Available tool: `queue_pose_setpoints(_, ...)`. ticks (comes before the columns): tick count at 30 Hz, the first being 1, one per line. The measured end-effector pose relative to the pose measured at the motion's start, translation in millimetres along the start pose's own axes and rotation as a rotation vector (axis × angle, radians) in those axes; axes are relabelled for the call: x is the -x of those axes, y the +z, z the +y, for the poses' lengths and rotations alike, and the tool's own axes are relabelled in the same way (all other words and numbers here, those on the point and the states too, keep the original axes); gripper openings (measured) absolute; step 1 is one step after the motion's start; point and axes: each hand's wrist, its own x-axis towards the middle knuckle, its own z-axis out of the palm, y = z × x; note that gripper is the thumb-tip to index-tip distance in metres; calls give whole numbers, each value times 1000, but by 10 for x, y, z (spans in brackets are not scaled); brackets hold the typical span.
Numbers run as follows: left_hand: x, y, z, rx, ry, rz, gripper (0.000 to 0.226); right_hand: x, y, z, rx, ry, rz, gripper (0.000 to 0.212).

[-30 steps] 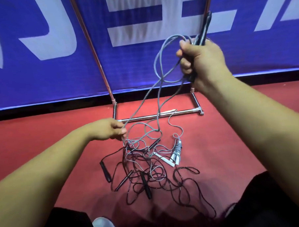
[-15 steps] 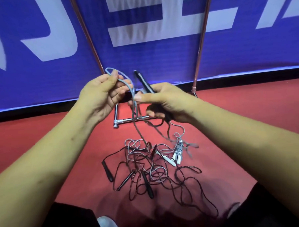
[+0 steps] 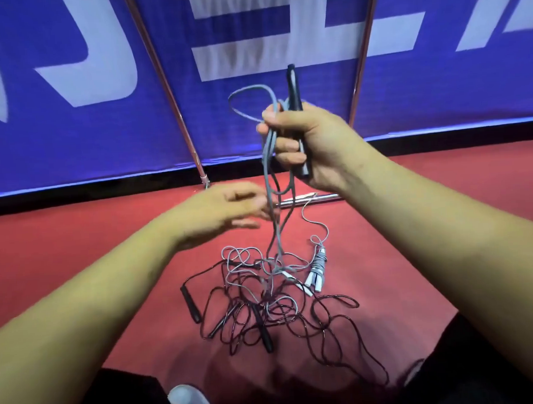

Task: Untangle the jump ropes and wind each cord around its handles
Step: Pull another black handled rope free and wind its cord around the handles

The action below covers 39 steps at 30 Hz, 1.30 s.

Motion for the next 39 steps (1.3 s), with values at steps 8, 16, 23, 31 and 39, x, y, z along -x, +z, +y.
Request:
queue_pose_setpoints(8, -100, -8, -609, -666, -331, -185, 17, -23, -134, -350, 66, -185, 91, 12)
queue_pose_setpoints(16, -93, -171, 236, 361, 28, 427, 21, 21, -363, -96, 774, -68, 410, 13)
queue_pose_setpoints(23, -67, -219, 341, 598, 98, 539, 22, 139, -109, 263, 532, 270, -106, 30)
queue_pose_setpoints(31, -45, -71, 148, 258, 45, 365, 41, 84, -45, 268, 95, 147, 106, 15)
queue_pose_setpoints(39, -43, 123, -10, -303, 5, 96, 8, -1, -30, 238, -10, 81, 198, 10)
